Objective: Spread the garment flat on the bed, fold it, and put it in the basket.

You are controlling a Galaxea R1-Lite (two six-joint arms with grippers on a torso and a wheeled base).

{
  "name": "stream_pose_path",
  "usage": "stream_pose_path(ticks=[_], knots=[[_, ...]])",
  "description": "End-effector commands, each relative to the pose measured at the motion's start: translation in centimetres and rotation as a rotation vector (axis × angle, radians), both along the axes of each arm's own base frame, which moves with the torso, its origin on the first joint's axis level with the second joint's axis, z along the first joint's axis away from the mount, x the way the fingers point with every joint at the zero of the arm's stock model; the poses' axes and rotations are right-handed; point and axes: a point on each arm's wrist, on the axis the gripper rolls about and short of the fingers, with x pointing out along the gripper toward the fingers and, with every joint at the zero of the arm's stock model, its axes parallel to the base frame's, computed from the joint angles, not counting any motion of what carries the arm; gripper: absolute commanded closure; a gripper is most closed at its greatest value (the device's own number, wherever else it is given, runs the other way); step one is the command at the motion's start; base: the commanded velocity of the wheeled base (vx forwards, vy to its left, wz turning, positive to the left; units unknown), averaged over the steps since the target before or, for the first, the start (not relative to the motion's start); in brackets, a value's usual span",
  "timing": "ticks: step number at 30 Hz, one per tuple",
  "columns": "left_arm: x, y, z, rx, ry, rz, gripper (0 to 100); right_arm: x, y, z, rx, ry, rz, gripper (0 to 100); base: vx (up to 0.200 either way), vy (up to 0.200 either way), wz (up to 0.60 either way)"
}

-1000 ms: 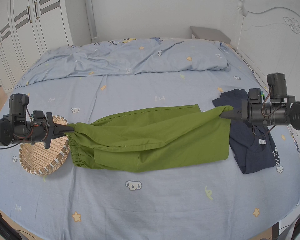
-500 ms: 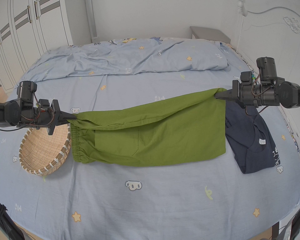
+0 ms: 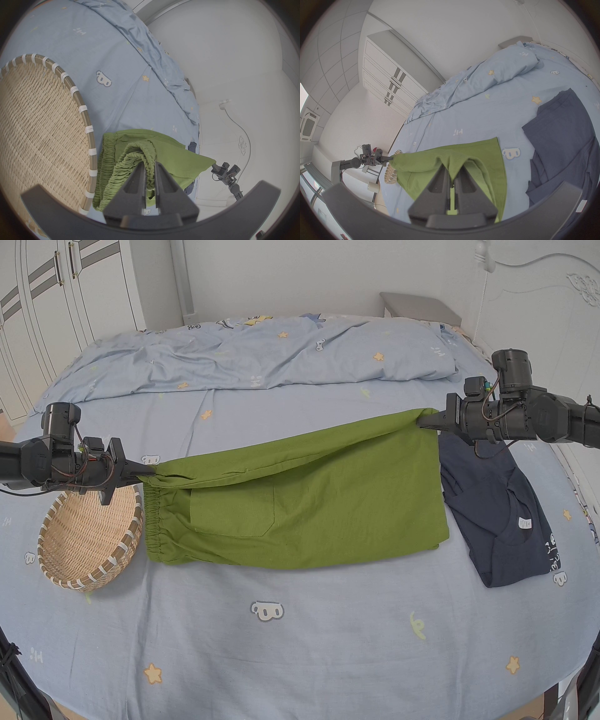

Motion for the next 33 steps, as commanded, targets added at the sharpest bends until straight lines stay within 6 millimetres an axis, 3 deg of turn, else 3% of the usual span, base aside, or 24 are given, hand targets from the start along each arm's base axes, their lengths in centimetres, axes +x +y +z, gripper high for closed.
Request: stream_pose_path(ticks=[1,18,19,32,33], knots=[[0.5,0.1,-0.6,-0.001,0.011,0.0,100,1.4,0.3,-1.8,-0.006,0.025,0.0,100,0.0,0.0,0.0],[2.5,0.2,-2.0,-0.001,0.023,-0.004,100,4.0,1.1,-4.7,-0.011,0.036,0.01,100,0.0,0.0,0.0],[2.5,0.2,-2.0,-0.001,0.022,-0.004,0,4.1,1.1,-5.0,-0.013,0.043,0.01,0,0.0,0.0,0.0],[2.6,-0.1,-1.8,-0.004,0.017,-0.016,0,4.8,1.6,-6.1,-0.015,0.057,0.019,0,0.0,0.0,0.0],[2.6,-1.1,-1.5,-0.01,0.014,-0.038,0,4.6,1.5,-6.5,-0.019,0.083,0.019,0,0.0,0.0,0.0]])
